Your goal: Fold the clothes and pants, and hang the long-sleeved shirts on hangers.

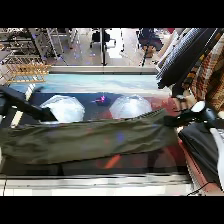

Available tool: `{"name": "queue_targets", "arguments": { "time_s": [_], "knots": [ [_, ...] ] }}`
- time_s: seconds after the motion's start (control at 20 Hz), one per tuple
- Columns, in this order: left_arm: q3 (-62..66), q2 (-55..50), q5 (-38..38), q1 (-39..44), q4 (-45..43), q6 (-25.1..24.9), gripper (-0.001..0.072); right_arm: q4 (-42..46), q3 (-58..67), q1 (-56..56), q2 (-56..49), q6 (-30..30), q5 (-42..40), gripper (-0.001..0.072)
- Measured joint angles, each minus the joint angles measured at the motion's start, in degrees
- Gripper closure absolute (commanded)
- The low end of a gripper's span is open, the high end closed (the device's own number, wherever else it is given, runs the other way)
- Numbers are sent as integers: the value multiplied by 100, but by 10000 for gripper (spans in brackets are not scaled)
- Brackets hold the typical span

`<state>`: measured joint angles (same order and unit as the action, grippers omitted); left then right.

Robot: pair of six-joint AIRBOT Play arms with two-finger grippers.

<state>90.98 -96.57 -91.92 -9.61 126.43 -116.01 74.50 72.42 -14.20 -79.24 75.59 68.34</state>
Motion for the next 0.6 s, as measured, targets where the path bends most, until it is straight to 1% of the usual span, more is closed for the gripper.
{"name": "queue_targets", "arguments": {
  "time_s": [0.1, 0.15, 0.25, 0.3, 0.4, 0.5, 0.55, 0.6],
  "knots": [
    [-236, -4, 2, 457, -142, -11, 693, 131, 136, 162, 385, 254, 155, 691],
    [-306, 13, 4, 599, -269, 35, 693, 22, 173, 369, 505, 332, 243, 691],
    [-391, 125, 15, 702, -566, 164, 693, -304, 186, 1119, 643, 507, 321, 691],
    [-413, 223, 9, 673, -669, 208, 693, -420, 157, 1670, 654, 662, 214, 691],
    [-446, 485, 2, 490, -791, 278, 693, -570, 81, 2916, 498, 1113, -321, 690],
    [-461, 809, -17, 203, -879, 332, 693, -619, 48, 4188, 61, 1626, -1200, 688],
    [-466, 964, -37, 63, -914, 334, 693, -667, 87, 4728, -238, 1834, -1661, 610],
    [-470, 1119, -46, -81, -925, 343, 693, -734, 210, 5230, -599, 2009, -2065, 354]
  ]
}}
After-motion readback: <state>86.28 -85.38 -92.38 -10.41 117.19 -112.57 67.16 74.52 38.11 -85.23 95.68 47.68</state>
